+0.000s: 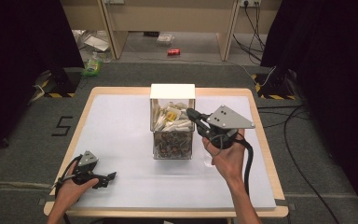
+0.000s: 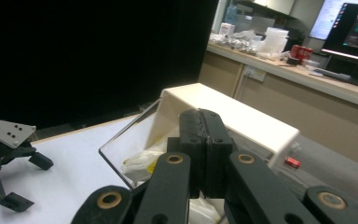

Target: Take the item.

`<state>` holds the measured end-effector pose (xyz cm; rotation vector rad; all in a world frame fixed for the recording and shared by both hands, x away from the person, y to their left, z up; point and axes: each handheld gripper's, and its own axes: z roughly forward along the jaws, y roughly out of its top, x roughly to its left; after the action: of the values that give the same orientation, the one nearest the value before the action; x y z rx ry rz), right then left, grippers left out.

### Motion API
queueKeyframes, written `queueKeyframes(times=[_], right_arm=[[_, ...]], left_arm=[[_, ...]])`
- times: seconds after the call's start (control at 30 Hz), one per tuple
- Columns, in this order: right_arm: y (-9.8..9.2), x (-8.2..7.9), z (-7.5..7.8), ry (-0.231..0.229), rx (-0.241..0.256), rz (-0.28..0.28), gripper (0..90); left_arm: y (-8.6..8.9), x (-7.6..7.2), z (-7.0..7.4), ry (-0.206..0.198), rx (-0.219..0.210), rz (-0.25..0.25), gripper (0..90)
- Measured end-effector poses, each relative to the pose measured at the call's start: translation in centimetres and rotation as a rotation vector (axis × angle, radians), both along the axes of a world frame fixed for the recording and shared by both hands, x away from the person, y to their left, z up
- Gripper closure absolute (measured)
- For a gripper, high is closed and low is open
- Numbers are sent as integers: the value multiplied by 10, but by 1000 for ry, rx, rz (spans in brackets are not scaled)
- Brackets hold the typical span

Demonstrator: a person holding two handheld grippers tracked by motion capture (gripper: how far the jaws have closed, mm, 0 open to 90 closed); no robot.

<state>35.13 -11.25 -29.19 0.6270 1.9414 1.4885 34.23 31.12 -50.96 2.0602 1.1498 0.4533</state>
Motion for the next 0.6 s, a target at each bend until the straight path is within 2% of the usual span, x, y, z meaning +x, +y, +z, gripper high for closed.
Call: queueKeyframes(times=[0.07, 0.13, 0.17, 0.3, 0.43, 0.6], right_arm=[[-11, -4, 1, -3, 1, -24, 896], [-14, -5, 0, -4, 0, -30, 896], [-22, -7, -3, 1, 1, -42, 896], [-34, -7, -7, 16, 13, -65, 895], [-38, -6, -9, 18, 15, -73, 896], [-43, -6, -18, 36, -5, -93, 895]], left_arm=[[0, 0, 0, 0, 0, 0, 6], [0, 0, 0, 0, -1, 0, 6], [0, 0, 0, 0, 0, 0, 6], [0, 0, 0, 0, 0, 0, 6], [0, 0, 0, 0, 0, 0, 6], [0, 0, 0, 0, 0, 0, 6]])
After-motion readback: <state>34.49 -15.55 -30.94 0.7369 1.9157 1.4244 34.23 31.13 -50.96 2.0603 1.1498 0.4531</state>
